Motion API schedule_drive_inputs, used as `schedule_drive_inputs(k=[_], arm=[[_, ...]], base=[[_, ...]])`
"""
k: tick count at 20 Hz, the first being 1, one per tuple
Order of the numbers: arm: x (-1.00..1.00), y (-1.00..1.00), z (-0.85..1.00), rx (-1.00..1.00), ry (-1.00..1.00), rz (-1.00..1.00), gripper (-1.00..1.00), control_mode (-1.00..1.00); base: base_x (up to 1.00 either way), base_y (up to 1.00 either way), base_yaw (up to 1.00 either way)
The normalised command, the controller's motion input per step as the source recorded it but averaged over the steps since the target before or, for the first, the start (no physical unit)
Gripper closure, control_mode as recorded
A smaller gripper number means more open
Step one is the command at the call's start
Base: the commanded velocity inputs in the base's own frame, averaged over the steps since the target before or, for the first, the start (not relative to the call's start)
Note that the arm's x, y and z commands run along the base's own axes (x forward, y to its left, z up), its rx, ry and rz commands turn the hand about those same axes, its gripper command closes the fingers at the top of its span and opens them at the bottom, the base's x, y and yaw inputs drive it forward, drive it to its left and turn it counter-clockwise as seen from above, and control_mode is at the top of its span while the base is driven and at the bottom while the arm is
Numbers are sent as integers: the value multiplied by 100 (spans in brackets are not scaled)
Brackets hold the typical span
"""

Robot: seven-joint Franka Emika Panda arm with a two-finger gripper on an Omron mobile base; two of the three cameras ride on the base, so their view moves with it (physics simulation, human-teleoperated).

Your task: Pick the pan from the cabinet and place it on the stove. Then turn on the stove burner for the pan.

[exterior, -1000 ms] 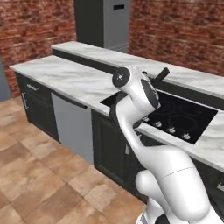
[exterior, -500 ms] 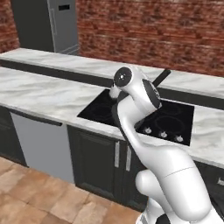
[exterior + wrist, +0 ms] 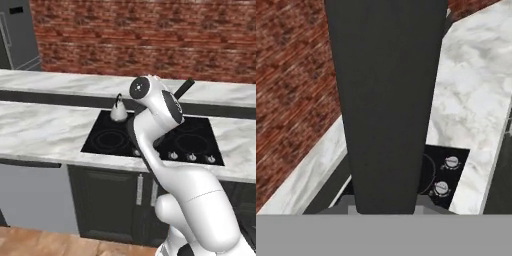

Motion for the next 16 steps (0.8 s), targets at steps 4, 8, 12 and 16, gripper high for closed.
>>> schedule_drive_inputs(k=[4,8,12,16], arm=[[0,0,0,0,0,0,100,100],[0,0,0,0,0,0,100,100],[0,0,0,0,0,0,100,100],[0,0,0,0,0,0,100,100]], base=[[22,40,-43],[30,23,-40],[31,44,-37],[37,38,-30]])
